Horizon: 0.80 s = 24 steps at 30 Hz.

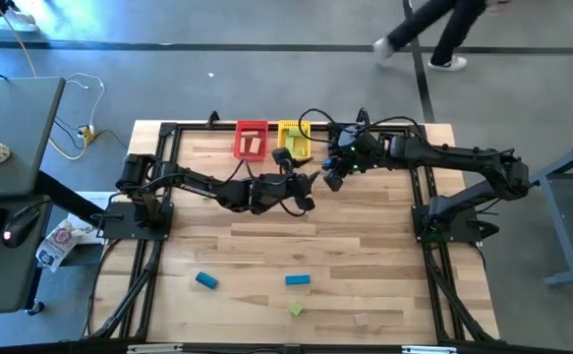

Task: Sort & place blocks by color
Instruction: Put the blue block into the black basket

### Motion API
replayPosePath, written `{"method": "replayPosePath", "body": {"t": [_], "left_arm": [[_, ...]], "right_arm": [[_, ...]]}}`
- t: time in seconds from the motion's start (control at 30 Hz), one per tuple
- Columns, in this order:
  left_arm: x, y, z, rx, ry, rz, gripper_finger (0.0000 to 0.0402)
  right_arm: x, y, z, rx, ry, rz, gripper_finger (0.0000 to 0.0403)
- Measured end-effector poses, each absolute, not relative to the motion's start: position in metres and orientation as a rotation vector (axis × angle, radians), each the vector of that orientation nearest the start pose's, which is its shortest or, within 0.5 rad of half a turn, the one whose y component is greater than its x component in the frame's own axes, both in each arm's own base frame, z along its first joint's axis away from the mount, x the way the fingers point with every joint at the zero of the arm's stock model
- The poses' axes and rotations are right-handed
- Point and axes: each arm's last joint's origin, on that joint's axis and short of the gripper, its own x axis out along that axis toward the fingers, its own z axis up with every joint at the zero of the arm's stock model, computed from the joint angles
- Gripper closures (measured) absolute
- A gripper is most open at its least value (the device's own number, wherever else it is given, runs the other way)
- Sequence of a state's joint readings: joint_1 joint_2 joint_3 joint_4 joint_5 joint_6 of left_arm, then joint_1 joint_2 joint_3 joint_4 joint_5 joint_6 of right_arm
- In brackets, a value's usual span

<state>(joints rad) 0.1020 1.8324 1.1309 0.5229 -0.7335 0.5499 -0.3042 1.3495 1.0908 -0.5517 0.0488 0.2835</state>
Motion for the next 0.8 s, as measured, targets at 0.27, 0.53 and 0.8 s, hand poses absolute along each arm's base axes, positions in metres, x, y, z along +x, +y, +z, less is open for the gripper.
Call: {"method": "replayPosePath", "body": {"t": [0.27,0.53,0.8], "left_arm": [[0.391,0.062,0.216,0.604,0.584,0.852,0.0198],[0.376,0.057,0.2,0.423,0.753,0.667,0.0199],[0.348,0.047,0.223,0.235,0.855,0.415,0.02]], "right_arm": [[0.259,-0.101,0.274,0.253,0.883,-0.648,0.0343],[0.266,-0.13,0.246,0.174,1.006,-0.754,0.0343],[0.269,-0.172,0.217,0.209,1.031,-0.808,0.0343]]}}
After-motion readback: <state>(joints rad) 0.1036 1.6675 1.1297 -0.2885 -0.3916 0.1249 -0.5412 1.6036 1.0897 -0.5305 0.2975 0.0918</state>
